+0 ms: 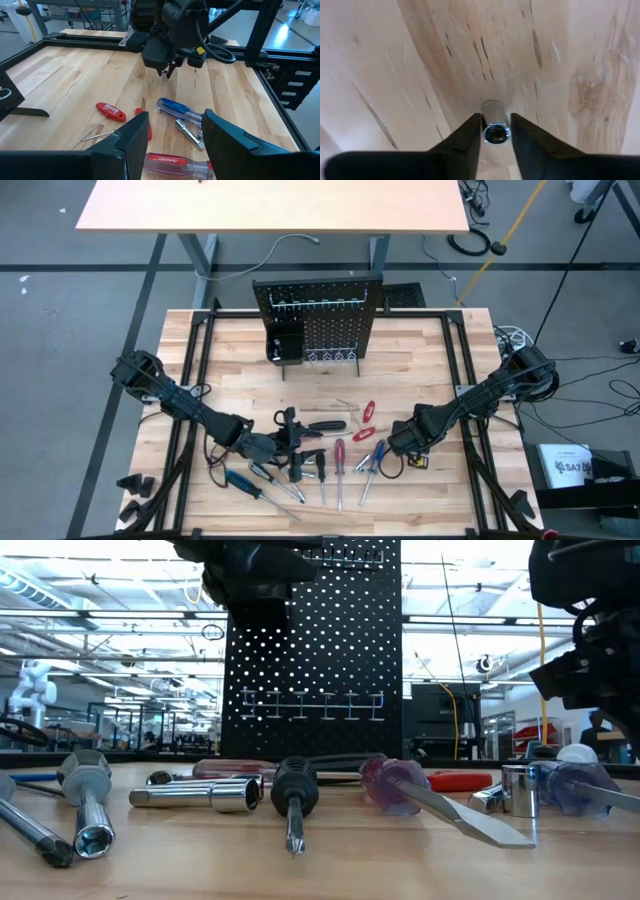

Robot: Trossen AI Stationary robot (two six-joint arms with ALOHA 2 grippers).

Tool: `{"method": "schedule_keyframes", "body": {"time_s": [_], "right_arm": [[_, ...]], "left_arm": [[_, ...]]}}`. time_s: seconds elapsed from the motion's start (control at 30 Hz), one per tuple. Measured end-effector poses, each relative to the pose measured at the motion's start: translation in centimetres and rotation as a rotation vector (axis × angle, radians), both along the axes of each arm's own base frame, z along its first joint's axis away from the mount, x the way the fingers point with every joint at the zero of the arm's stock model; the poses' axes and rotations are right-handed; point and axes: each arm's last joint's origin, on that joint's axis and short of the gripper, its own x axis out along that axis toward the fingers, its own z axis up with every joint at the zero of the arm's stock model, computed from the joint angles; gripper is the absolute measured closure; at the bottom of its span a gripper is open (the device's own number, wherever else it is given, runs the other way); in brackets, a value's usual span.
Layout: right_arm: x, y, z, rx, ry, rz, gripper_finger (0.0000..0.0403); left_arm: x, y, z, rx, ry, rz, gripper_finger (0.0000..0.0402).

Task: Hang tools onto peg board
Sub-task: Put the socket into the black bin on the pegboard

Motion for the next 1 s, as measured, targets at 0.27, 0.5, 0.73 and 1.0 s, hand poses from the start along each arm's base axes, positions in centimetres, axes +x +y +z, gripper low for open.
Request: {"method": "schedule_keyframes", "body": {"time_s": [0.27, 0.5, 0.73, 1.0], "right_arm": [[-0.2, 0.1, 0.1, 0.043, 0.031, 0.002, 0.0352], [1.2, 0.9, 2.1, 0.085, -0.011, 0.003, 0.0352], [5.1, 3.4, 6.8, 0.091, -0.373, 0.108, 0.0352], [9.3, 6.3, 11.2, 0.200, -1.012, 0.207, 0.0352]], "left_arm": [[-0.3, -0.6, 0.0, 0.001, 0.001, -0.022, 0.0217], [-0.7, -1.2, -0.1, 0.007, 0.010, -0.045, 0.0217], [-1.3, -2.5, 0.0, 0.055, 0.004, -0.150, 0.0217], [-2.0, -4.3, 1.5, 0.523, -0.145, -0.320, 0.0217]]}}
